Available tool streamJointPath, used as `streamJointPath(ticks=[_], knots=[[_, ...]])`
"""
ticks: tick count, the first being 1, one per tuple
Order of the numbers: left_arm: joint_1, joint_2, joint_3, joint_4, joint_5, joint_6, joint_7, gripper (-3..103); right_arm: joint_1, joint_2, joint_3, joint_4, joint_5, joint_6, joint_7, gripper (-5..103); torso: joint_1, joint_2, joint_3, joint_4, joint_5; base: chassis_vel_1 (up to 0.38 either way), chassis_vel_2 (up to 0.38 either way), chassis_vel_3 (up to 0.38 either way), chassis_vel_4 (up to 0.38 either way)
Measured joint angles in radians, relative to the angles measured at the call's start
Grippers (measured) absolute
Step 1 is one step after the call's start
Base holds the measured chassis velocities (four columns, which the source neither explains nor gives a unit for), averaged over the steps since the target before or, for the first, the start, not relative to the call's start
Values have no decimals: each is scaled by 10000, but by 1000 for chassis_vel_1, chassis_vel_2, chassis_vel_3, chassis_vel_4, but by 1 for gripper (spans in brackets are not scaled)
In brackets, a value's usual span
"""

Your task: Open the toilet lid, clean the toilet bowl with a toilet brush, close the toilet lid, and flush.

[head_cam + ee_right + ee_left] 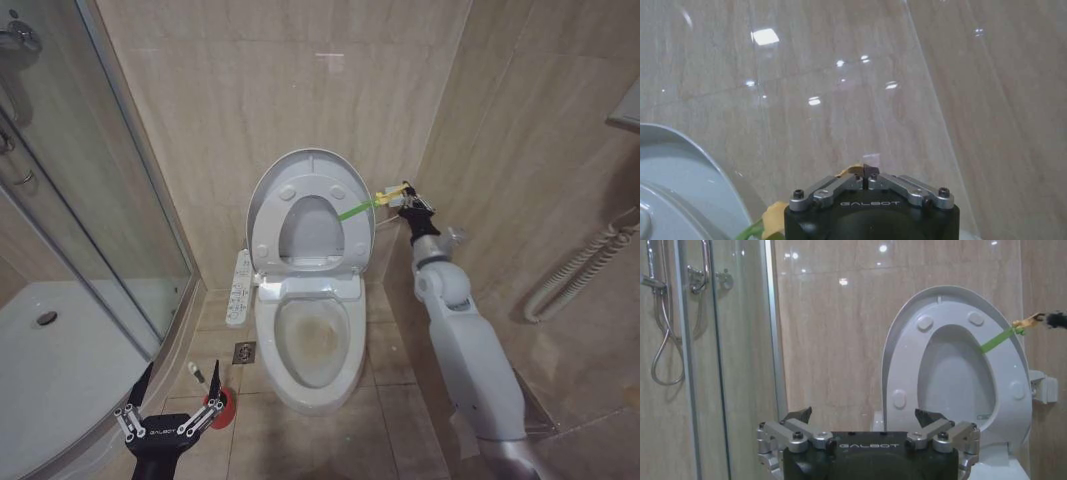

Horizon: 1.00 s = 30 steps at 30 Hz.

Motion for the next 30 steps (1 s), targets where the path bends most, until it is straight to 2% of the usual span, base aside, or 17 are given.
streamJointPath(ticks=[13, 30], knots=[[0, 0, 0, 0, 0, 0, 0, 100, 616, 510, -461, -698, -507, 53, 12, 1, -1, 1, -1, 5, 0, 0, 0, 0, 0], [-1, 1, 0, 0, 0, 0, 0, 100, 450, 400, -238, -639, -629, 198, 0, 1, 8, -1, 2, 8, 1, -88, 82, 92, -91]])
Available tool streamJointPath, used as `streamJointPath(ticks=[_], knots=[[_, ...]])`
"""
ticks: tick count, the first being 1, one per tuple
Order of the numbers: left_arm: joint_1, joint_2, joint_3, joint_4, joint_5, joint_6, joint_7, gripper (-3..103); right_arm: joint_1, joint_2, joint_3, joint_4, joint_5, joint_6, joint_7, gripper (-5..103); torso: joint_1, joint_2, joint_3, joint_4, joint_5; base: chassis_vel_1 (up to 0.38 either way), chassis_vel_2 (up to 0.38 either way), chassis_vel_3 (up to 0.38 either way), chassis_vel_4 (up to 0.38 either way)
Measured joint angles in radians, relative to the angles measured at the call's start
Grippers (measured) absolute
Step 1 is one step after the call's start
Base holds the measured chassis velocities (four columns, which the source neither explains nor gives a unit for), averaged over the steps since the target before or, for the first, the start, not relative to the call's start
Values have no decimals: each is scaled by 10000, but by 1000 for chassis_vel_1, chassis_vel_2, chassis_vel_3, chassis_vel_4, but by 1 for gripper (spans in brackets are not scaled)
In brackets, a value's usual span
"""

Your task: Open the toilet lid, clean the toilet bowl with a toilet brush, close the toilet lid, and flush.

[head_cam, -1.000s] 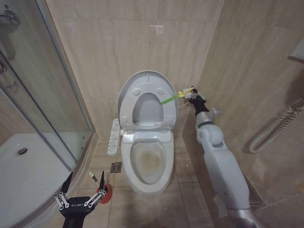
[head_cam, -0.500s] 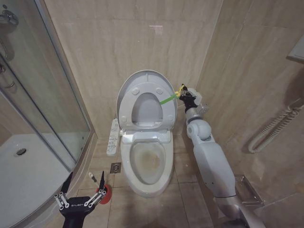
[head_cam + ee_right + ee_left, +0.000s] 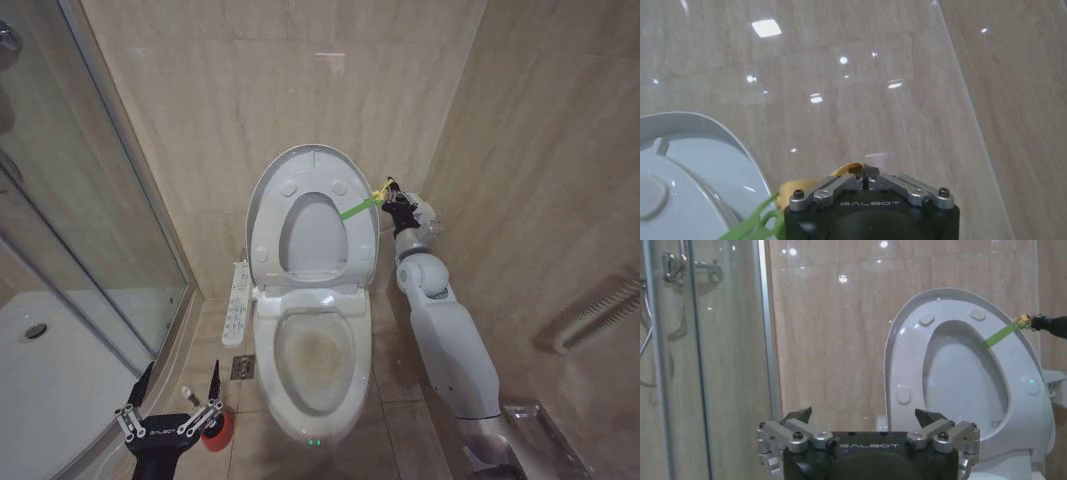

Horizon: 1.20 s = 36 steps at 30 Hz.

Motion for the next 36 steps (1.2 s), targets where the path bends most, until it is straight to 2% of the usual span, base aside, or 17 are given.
streamJointPath(ticks=[14, 25, 36], knots=[[0, -2, 0, 0, 0, 0, 0, 100, 644, 144, -66, -1111, -948, 36, -79, 1, -11, 2, -4, -3, 1, -9, 10, 8, -14], [0, -2, 0, 0, 0, 0, 0, 100, 1736, 418, -214, -2566, -1635, 189, -111, 1, -8, 2, -3, -2, 0, 0, 0, 0, 0], [0, -2, 0, -1, 0, 0, 0, 100, 1717, 179, -153, -2453, -1663, 124, -156, 1, -8, 2, -3, 0, -1, 0, 0, 0, 0]])
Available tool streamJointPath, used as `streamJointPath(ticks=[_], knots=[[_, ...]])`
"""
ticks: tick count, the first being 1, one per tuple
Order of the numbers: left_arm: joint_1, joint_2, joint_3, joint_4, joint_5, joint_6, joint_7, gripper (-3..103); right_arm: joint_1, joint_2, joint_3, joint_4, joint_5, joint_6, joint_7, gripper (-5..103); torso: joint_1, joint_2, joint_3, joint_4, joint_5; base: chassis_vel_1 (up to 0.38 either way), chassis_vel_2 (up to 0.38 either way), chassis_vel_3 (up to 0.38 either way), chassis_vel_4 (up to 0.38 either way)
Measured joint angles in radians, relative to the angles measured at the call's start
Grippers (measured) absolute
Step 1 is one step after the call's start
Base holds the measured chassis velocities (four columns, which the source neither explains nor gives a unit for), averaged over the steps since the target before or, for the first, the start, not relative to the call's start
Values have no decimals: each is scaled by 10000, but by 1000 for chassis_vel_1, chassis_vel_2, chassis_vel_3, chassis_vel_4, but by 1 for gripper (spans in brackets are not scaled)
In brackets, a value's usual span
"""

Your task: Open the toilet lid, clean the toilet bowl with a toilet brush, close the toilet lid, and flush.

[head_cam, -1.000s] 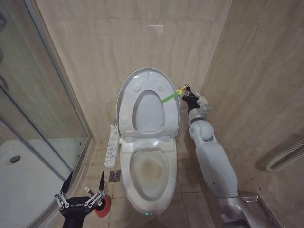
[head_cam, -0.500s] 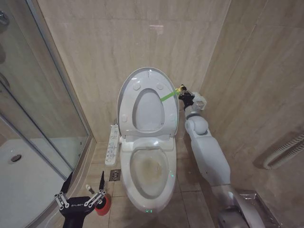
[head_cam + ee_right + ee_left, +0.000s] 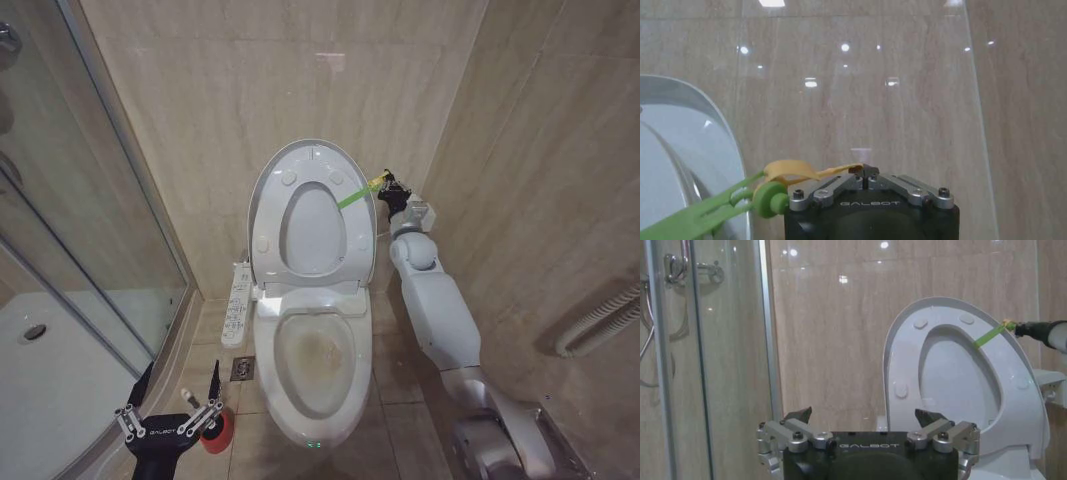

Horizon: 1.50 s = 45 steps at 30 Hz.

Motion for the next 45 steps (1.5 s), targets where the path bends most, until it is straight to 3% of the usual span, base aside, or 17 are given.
streamJointPath(ticks=[6, 7, 13, 14, 21, 22, 29, 30, 38, 45], knots=[[0, 0, 0, 0, 0, 0, 0, 100, -854, -350, 95, 895, 198, -146, -82, 1, 0, 0, 0, -6, 3, 0, 0, 0, 0], [0, 0, 0, 1, 0, 0, 0, 100, -1027, -415, 119, 1073, 261, -161, -106, 20, 0, 0, 0, -7, 3, 0, 0, 0, 0], [0, 0, 0, 0, 0, 0, 0, 100, -1644, -725, 216, 1884, 545, -273, -148, 20, 0, 0, 0, -3, 3, 0, 0, 0, 0], [0, 0, 0, 1, 0, 0, 0, 100, -1753, -797, 238, 2059, 637, -324, -153, 47, 0, 0, 0, -3, 3, 0, 0, 0, 0], [0, 0, 1, 1, 0, 0, 0, 100, -2551, -1339, 323, 3100, 1370, -566, -246, 47, 0, 0, 0, -1, 1, 0, 0, 0, 0], [0, 0, 0, 0, 0, 0, 0, 100, -2788, -1469, 344, 3374, 1543, -634, -264, 74, 0, 0, 0, -2, 1, 0, 0, 0, 0], [0, 0, 0, 1, 0, 0, 0, 100, -3839, -1903, 473, 4508, 2035, -785, -307, 74, 0, 0, 0, -5, 1, 0, 0, 0, 0], [0, -1, 0, 0, 0, 0, 0, 100, -4080, -1956, 495, 4769, 2166, -833, -302, 99, 0, 0, 0, -2, 2, 0, 0, 0, 0], [0, 0, 0, 1, 0, 0, 0, 100, -5067, -1948, 478, 5744, 2613, -925, -294, 100, -1, 0, 0, -4, 1, 0, 0, 0, 0], [0, 1, 0, 1, 0, 0, 0, 100, -4433, -1647, -5, 5269, 2561, -940, 63, 100, -1, 0, 1, -3, 2, 0, 0, 0, 0]])
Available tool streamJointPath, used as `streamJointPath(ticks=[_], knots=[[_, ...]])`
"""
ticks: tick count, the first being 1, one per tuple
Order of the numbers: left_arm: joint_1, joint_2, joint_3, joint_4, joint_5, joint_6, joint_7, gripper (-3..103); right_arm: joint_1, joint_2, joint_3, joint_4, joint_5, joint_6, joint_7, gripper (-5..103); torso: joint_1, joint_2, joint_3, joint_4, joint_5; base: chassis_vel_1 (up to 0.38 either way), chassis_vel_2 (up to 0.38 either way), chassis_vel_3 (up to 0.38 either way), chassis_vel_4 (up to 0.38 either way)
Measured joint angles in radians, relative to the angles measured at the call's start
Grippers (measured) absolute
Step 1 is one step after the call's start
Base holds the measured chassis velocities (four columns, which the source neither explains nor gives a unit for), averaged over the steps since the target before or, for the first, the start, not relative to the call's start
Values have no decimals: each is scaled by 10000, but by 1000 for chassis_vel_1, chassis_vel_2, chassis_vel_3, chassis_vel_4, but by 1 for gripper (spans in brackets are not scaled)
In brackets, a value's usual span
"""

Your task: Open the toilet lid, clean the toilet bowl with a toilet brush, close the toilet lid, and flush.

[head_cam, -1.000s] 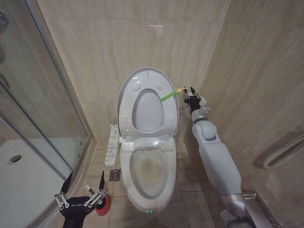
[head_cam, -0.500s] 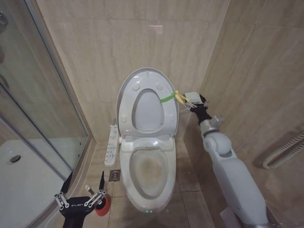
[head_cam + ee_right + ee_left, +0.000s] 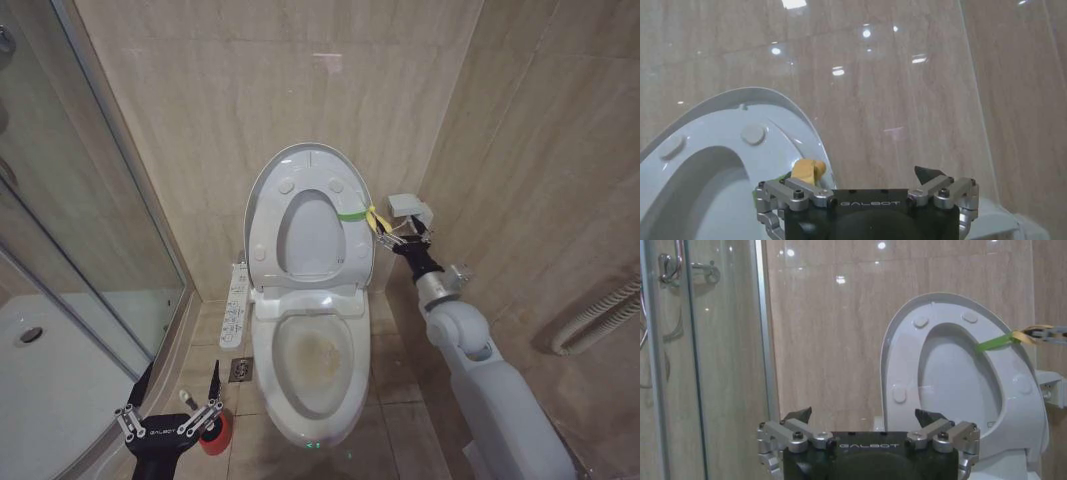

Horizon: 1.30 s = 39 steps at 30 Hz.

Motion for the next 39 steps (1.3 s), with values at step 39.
streamJointPath(ticks=[39], knots=[[0, 0, 0, 0, 0, 0, 0, 100, -1880, -406, 202, 2684, 517, -891, 1157, 100, 0, 0, -2, 1, 0, 0, 0, 0, 0]])
